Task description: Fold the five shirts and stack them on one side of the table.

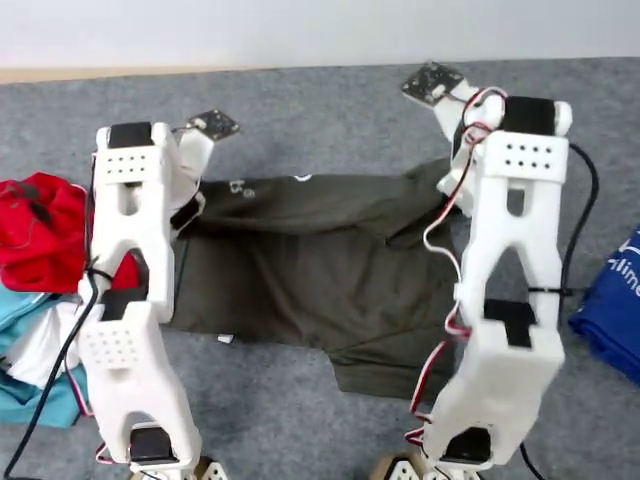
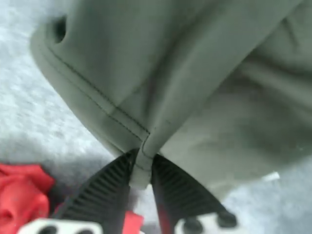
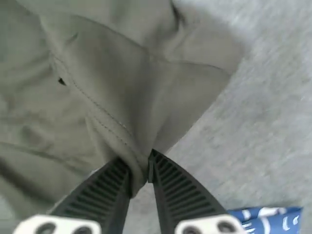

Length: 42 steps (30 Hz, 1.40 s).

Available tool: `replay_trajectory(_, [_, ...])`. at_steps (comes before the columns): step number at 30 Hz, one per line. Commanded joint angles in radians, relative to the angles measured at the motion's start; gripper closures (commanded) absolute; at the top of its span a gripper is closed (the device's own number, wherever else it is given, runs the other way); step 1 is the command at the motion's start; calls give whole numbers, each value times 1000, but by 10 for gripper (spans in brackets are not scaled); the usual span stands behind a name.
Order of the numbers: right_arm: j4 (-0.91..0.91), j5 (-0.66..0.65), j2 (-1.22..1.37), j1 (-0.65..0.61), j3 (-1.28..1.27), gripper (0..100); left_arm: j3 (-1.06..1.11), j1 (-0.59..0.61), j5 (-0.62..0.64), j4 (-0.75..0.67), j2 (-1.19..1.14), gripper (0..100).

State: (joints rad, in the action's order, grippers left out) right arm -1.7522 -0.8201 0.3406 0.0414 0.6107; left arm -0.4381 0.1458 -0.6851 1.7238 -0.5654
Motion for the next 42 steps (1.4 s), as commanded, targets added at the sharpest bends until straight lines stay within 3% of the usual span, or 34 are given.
replay_trajectory(1, [-45,18,-202,-33,-189,987,87,17,-31,31,107,995])
replay_trajectory(9, [-44,38,-495,-67,-597,987,113,75,-77,31,117,995])
replay_trajectory(22, [-44,51,-878,-67,-1040,987,234,94,-138,31,138,995])
replay_trajectory(33, [-44,49,-1032,-59,-1088,987,312,101,-169,31,385,995])
replay_trajectory(42, [-47,-2,-1043,25,-1065,987,367,103,-199,31,381,995])
